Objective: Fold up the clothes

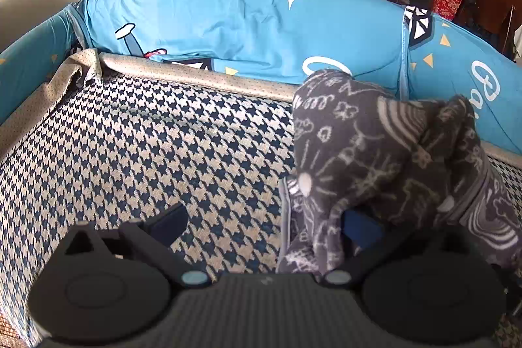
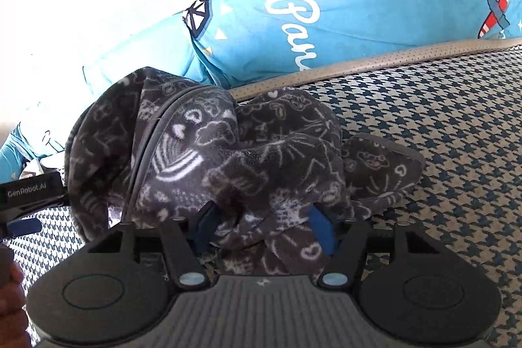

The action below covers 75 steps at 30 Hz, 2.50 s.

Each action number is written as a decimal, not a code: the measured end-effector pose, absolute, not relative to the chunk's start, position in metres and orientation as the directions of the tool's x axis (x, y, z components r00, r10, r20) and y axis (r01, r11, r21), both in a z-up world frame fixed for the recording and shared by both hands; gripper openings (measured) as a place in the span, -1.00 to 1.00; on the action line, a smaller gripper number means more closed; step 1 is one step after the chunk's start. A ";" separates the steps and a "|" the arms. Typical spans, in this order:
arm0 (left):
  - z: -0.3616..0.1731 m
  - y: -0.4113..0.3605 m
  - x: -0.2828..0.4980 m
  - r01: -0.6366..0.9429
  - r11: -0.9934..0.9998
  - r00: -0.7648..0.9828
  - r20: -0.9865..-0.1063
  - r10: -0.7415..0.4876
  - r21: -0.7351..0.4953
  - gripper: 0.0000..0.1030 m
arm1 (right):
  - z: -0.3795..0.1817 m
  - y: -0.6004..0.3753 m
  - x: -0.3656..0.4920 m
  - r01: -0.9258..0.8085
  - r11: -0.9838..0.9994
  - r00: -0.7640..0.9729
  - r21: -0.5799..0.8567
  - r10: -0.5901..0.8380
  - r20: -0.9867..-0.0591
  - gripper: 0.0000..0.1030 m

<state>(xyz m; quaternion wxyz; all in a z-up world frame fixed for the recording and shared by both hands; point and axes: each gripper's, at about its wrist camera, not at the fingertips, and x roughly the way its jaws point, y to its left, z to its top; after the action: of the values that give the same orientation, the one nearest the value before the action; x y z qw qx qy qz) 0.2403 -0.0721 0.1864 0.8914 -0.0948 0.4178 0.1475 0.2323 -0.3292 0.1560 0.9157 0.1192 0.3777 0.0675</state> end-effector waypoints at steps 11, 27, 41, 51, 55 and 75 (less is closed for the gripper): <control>0.188 -0.076 0.229 -0.278 0.960 0.627 -0.764 0.154 -0.034 1.00 | 0.158 -0.317 0.225 -0.107 0.973 0.719 0.203 0.217 -0.661 0.37; 0.182 -0.085 0.221 -0.204 0.978 0.632 -0.769 0.095 -0.046 1.00 | 0.151 -0.307 0.231 -0.091 0.978 0.714 0.187 0.195 -0.673 0.25; 0.182 -0.094 0.219 -0.177 0.984 0.635 -0.768 0.084 -0.038 1.00 | 0.138 -0.322 0.230 -0.074 0.991 0.652 0.111 0.132 -0.746 0.86; 0.174 -0.104 0.222 -0.155 0.988 0.615 -0.785 0.073 -0.029 1.00 | 0.098 -0.323 0.253 0.006 0.988 0.561 0.155 0.125 -0.819 0.88; 0.170 -0.103 0.223 -0.156 0.988 0.607 -0.790 0.083 -0.017 1.00 | 0.098 -0.312 0.254 -0.031 0.991 0.586 0.129 0.122 -0.801 0.74; 0.168 -0.084 0.233 -0.257 0.966 0.582 -0.800 0.148 -0.007 1.00 | 0.114 -0.292 0.225 -0.250 0.945 0.565 0.211 0.320 -0.761 -0.49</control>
<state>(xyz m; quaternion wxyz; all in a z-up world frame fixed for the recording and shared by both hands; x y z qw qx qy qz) 0.2326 -0.0839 0.1676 0.8873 -0.0612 0.4427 0.1142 0.2253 -0.2916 0.1138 0.8837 0.0396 0.4376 0.1612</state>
